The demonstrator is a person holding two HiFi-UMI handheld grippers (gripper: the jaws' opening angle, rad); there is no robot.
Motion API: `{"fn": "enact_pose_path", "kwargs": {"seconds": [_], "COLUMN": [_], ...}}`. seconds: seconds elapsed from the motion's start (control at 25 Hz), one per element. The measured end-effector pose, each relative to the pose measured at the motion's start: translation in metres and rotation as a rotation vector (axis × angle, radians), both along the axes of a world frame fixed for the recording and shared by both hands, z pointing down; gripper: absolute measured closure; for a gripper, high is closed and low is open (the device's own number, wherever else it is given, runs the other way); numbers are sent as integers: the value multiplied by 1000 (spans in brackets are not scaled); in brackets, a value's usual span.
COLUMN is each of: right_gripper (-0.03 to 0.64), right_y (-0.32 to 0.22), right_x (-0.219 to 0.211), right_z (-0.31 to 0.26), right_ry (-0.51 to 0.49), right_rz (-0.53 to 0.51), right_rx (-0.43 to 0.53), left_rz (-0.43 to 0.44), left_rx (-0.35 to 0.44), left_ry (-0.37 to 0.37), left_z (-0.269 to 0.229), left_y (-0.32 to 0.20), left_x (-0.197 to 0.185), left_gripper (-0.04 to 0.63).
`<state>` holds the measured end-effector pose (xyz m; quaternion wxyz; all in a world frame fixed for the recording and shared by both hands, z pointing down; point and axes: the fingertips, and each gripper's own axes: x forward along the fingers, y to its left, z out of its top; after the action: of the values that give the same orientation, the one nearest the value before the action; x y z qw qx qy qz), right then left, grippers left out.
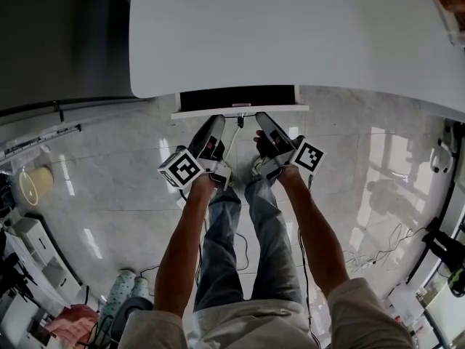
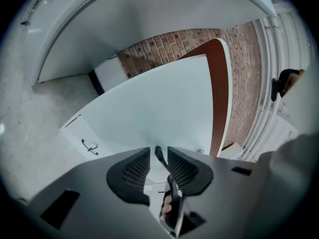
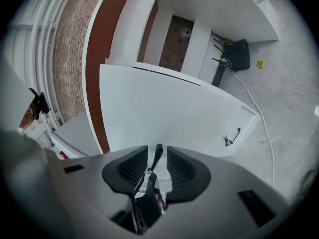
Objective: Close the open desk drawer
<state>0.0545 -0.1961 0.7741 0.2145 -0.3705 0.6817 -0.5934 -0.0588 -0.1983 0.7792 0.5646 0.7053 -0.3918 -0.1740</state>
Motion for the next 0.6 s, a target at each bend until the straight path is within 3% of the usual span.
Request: {"fn": "enact_pose_path", "kwargs": {"seconds": [0.12,0.6], "right_gripper": [555,558], "right_y": [-3,-7], "right_x": [-1,1], "right_z": [0,-2], "right_ry": [20,36], "right_rz": [-7,-4], "right_rx": [-6,12], "left_rz": [16,28], "left_rx": [8,-2], "left_ry": [1,20], "left_z": [-2,-4], "left_y": [-5,-10], "left_x": [3,5], "left_gripper": [503,528]}}
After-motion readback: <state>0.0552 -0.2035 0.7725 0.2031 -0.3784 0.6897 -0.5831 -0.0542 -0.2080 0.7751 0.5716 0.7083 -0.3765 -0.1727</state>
